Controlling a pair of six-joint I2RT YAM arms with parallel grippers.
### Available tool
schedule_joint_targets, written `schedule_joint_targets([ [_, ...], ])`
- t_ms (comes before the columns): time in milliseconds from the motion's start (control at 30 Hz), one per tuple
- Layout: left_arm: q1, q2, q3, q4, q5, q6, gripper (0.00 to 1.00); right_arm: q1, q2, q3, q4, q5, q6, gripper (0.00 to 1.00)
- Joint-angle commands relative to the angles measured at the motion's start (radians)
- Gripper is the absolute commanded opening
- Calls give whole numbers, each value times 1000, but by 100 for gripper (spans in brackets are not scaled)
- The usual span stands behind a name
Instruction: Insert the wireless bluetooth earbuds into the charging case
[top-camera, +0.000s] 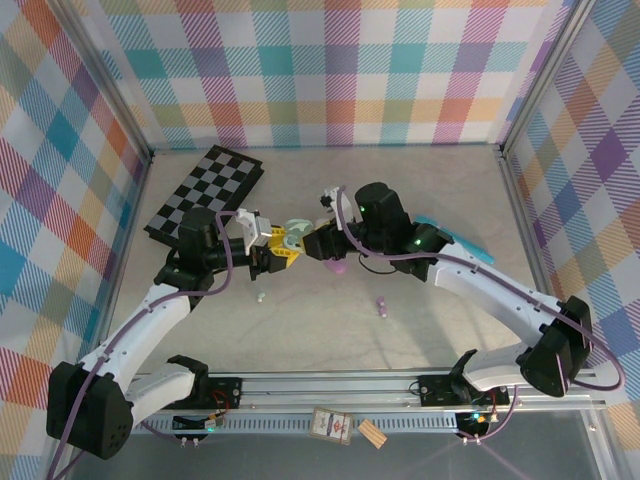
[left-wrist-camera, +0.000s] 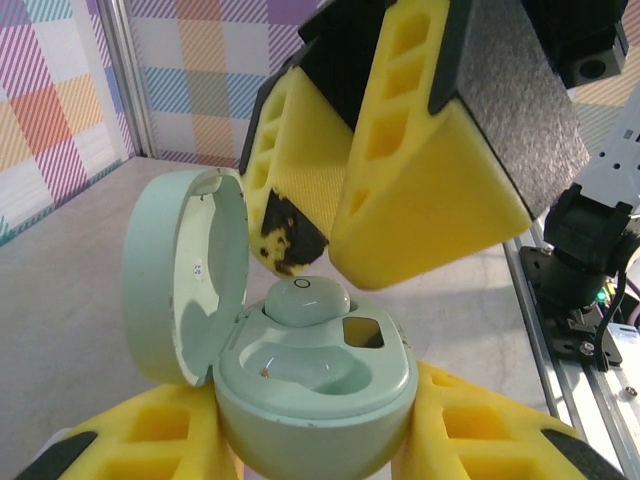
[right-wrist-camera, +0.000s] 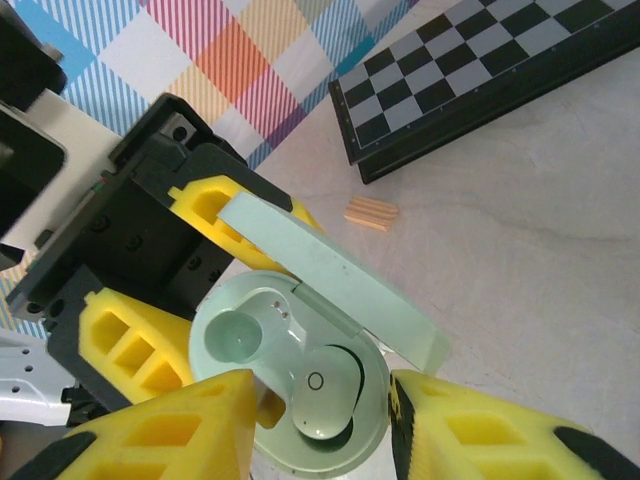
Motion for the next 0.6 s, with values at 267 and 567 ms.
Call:
schedule_joint_targets([
  [267, -1, -29, 1, 19, 32, 26, 33, 17, 43, 58, -57, -6, -28, 33],
  [567, -1, -30, 0, 7, 32, 34, 33, 17, 27, 60, -48, 15, -27, 26],
])
